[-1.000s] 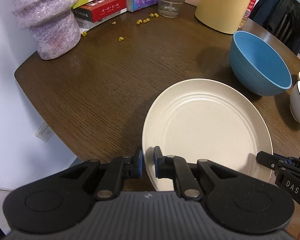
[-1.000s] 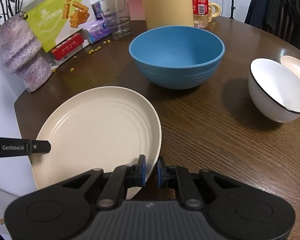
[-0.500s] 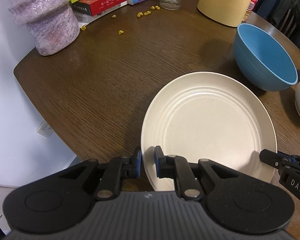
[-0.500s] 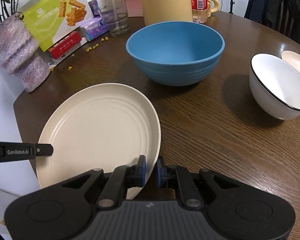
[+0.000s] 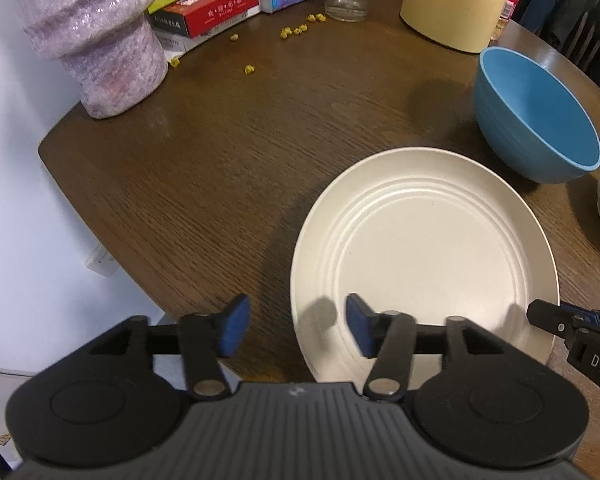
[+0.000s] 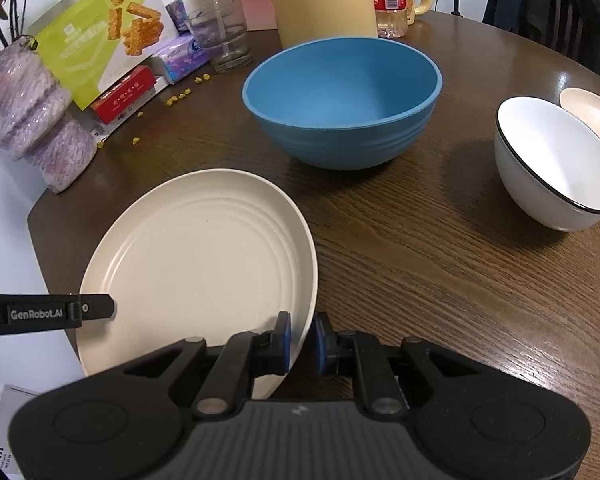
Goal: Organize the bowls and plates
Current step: 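Open both grippers to release the cream plate on the table, then withdraw both grippers up and away from the placed plate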
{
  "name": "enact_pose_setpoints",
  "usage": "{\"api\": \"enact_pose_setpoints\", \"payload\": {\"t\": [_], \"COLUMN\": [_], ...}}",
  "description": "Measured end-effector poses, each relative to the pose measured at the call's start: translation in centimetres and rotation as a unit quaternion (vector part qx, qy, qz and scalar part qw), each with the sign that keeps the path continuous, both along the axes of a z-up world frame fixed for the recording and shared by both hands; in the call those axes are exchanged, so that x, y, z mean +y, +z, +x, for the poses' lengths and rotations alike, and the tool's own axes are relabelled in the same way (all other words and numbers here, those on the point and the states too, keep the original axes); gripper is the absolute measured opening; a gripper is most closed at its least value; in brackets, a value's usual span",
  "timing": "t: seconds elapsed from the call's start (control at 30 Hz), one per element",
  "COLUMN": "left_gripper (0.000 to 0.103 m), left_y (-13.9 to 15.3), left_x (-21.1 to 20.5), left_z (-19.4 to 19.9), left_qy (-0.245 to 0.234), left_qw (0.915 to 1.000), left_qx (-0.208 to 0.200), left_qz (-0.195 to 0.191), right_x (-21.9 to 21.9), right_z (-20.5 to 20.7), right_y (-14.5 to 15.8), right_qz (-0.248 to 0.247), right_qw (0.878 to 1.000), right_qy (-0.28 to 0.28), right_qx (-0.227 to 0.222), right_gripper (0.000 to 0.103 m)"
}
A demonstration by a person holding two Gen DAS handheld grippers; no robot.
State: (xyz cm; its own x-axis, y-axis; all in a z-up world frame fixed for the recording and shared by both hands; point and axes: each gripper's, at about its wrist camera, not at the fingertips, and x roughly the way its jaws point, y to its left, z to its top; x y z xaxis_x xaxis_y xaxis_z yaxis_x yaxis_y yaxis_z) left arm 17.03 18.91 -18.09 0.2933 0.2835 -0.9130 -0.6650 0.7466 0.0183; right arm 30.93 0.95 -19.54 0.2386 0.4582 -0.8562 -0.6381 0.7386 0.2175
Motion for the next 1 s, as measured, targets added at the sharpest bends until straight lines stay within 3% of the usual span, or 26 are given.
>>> {"api": "enact_pose_setpoints", "payload": {"t": [0.07,0.23,0.3,0.37,0.47,1.0], "left_gripper": [0.072,0.087,0.091,0.103,0.103,0.103], "left_y": [0.4,1.3,1.8,2.3,3.2,6.5], "left_x": [-0.1,-0.2,-0.1,-0.1,-0.3,-4.0], "left_z": [0.0,-0.1,-0.1,-0.3,-0.5,-1.2], "left_qy": [-0.001,0.001,0.0,-0.002,-0.004,-0.044], "left_qw": [1.0,0.9998,0.9997,0.9996,0.9993,0.9973], "left_qx": [-0.002,-0.006,-0.01,-0.016,-0.026,-0.05], "left_qz": [0.007,0.021,0.023,0.025,0.026,0.032], "right_x": [-0.2,-0.6,-0.9,-1.1,-1.6,-7.3], "right_z": [0.1,0.0,-0.1,0.0,-0.1,-2.2], "right_y": [0.2,1.1,1.5,1.9,2.4,5.9], "right_qz": [0.004,0.016,0.02,0.021,0.019,-0.004], "right_qw": [1.0,1.0,1.0,1.0,1.0,0.997], "right_qy": [-0.003,-0.005,-0.008,-0.01,-0.014,-0.064], "right_qx": [0.002,-0.002,-0.004,-0.006,-0.007,-0.036], "right_gripper": [0.025,0.05,0.071,0.087,0.102,0.103]}}
